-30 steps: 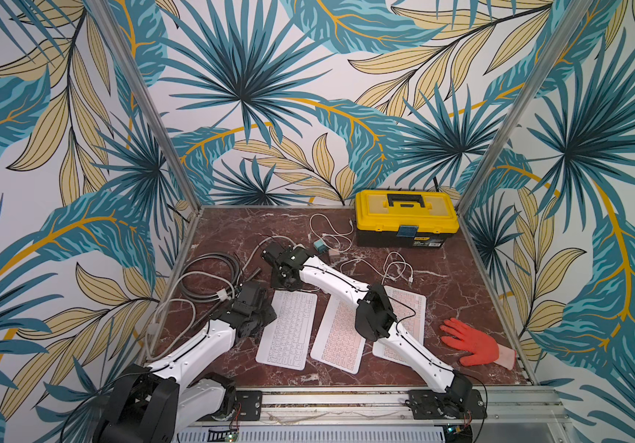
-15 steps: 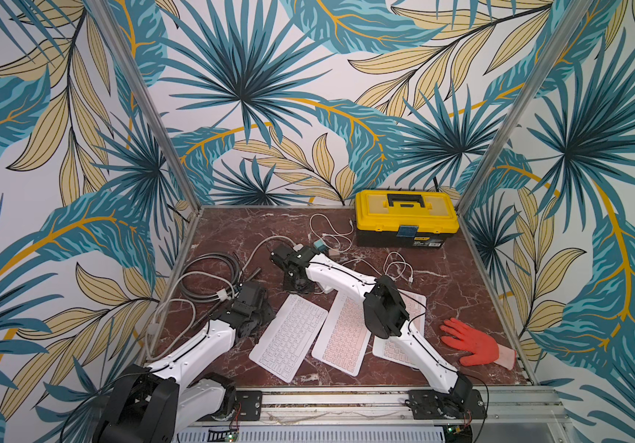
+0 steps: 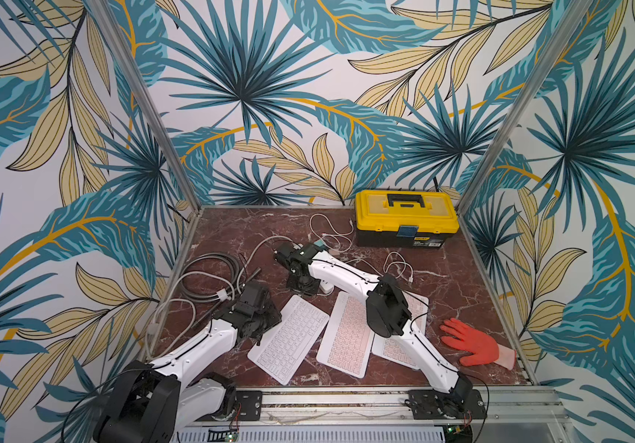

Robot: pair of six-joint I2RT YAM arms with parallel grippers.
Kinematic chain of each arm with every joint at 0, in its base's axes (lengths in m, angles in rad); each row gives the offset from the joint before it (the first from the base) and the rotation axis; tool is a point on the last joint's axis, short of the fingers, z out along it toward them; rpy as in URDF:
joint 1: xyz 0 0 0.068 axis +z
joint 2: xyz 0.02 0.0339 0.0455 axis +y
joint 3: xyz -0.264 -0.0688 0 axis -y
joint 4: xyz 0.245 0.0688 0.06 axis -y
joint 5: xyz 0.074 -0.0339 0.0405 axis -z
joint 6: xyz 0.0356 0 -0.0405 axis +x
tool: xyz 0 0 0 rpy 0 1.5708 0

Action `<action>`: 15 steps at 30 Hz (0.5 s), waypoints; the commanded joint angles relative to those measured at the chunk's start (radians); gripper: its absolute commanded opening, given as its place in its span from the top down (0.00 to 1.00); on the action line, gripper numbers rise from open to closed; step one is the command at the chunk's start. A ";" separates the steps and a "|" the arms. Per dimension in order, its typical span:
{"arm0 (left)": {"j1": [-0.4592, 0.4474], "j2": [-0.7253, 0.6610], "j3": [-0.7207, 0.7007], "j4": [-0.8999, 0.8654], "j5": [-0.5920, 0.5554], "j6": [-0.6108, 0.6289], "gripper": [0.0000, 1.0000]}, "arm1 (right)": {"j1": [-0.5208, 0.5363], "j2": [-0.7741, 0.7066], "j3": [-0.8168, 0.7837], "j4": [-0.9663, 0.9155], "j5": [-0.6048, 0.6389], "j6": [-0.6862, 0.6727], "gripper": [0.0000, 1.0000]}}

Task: Unplug the wireless keyboard
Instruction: Adjust the keyboard at the center of the board, then remove the power cord from the keyboard.

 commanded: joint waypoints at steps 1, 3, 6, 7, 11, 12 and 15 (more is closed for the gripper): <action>-0.021 0.008 -0.010 0.011 0.062 0.007 0.60 | -0.011 0.039 0.009 -0.027 -0.058 0.103 0.70; -0.029 0.008 -0.016 0.009 0.071 0.005 0.60 | -0.009 0.050 0.021 -0.014 -0.083 0.121 0.70; -0.042 0.009 -0.025 0.009 0.068 0.000 0.60 | -0.009 0.076 0.060 -0.025 -0.107 0.136 0.70; -0.046 0.014 -0.029 0.011 0.065 -0.003 0.60 | -0.009 0.081 0.065 -0.021 -0.113 0.140 0.70; -0.051 0.028 -0.040 0.013 0.049 0.001 0.60 | -0.011 0.093 0.065 -0.013 -0.140 0.164 0.74; -0.051 0.028 -0.041 0.012 0.044 0.002 0.60 | -0.009 0.093 0.063 -0.019 -0.139 0.166 0.76; -0.051 0.012 -0.047 0.013 0.020 0.001 0.60 | -0.009 0.093 0.047 -0.055 -0.124 0.161 0.83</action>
